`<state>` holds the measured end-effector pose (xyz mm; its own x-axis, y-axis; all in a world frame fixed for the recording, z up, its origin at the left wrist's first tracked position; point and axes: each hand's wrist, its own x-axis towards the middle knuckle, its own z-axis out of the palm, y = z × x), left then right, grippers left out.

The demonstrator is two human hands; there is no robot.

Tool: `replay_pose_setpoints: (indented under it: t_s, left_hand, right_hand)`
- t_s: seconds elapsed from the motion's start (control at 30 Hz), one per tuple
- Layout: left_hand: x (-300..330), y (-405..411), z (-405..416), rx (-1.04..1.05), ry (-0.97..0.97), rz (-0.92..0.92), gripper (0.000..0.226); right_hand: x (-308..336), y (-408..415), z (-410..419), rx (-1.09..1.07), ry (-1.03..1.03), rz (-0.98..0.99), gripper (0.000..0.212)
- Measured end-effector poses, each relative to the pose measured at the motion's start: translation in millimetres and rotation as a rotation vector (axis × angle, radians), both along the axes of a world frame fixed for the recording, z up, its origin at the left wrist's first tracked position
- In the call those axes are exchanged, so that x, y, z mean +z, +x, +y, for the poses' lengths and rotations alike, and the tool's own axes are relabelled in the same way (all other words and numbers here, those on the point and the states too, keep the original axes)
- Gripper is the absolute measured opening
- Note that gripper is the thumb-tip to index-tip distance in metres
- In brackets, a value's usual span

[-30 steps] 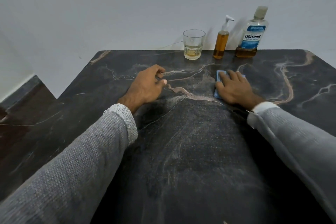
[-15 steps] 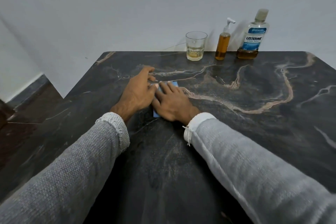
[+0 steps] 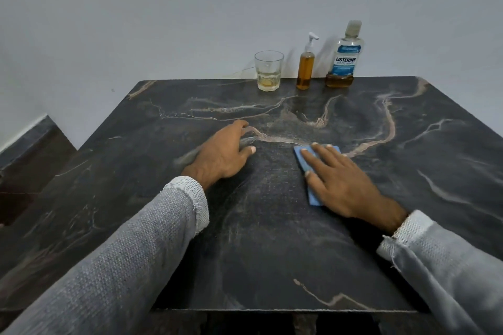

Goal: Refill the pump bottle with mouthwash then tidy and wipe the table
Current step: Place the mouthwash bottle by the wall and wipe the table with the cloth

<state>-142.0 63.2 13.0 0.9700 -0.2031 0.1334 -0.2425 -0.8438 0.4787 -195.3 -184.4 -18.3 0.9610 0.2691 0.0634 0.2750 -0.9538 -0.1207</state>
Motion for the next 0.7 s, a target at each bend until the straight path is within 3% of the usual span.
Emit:
replay_pose_setpoints:
  t_s: [0.2,0.4,0.7]
  left_hand:
    - [-9.6,10.3,-4.4,-0.025,0.068,0.013,0.062]
    - [-12.1,25.4,-1.5,-0.040,0.077,0.046,0.070]
    - [-13.3,22.1,-2.4,-0.032,0.080,0.025,0.077]
  right_hand:
    - [-5.6,72.3,-34.3,-0.186,0.029,0.036,0.061]
    - [1.4,157.3,-13.2,-0.237,0.022,0.095,0.058]
    - [0.2,165.4,85.6,0.056,0.003,0.071,0.060]
